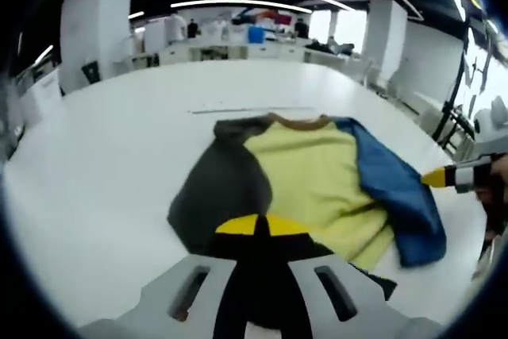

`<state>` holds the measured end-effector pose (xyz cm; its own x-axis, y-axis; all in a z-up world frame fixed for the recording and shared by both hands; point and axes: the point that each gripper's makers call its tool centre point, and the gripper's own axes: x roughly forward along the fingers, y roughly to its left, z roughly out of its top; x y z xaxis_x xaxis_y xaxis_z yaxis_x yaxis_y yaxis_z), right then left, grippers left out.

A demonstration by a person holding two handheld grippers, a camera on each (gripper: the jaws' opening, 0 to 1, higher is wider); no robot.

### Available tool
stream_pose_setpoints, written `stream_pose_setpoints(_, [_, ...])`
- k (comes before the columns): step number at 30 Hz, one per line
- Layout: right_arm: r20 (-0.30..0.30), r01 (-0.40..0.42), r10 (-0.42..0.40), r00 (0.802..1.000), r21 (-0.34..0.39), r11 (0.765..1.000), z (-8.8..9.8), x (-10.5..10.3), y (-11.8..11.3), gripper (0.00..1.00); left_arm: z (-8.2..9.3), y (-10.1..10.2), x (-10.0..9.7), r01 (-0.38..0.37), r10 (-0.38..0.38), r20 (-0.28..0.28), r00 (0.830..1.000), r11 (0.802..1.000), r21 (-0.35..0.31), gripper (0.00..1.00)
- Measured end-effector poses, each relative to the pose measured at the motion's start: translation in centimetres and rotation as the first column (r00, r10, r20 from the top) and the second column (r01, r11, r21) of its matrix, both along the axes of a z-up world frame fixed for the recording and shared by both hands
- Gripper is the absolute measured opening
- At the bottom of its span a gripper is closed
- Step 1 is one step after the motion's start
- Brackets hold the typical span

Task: Fold the garment on the visible template until the final outline fits inside the template.

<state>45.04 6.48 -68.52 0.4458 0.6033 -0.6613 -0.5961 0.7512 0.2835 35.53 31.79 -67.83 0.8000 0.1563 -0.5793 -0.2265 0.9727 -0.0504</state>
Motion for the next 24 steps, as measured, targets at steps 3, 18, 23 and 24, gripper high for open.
stream_pose_setpoints(3, [0.014,0.017,-0.017,1.0,-0.006,1.0,1.0,0.7,-0.9,0.0,0.1,1.0,-0.3,-0.011,0.011,-0.005,1.0,1.0,0.021,0.0])
stream_pose_setpoints(18, [0.059,0.084,-0.081,0.995,-0.06,0.995,4.2,5.0,-5.2,0.0,0.8,8.3,-2.3,-0.094,0.103,-0.046,0.994,0.981,0.168,0.0])
stream_pose_setpoints(23, [0.075,0.103,-0.096,0.993,-0.091,0.991,4.8,6.8,-6.7,0.0,0.2,9.3,-2.6,-0.095,0.11,-0.068,0.992,0.977,0.191,0.0])
stream_pose_setpoints(24, [0.075,0.101,-0.094,0.993,-0.102,0.99,4.8,7.0,-6.9,0.0,0.1,9.5,-2.6,-0.092,0.108,-0.073,0.991,0.976,0.196,0.0])
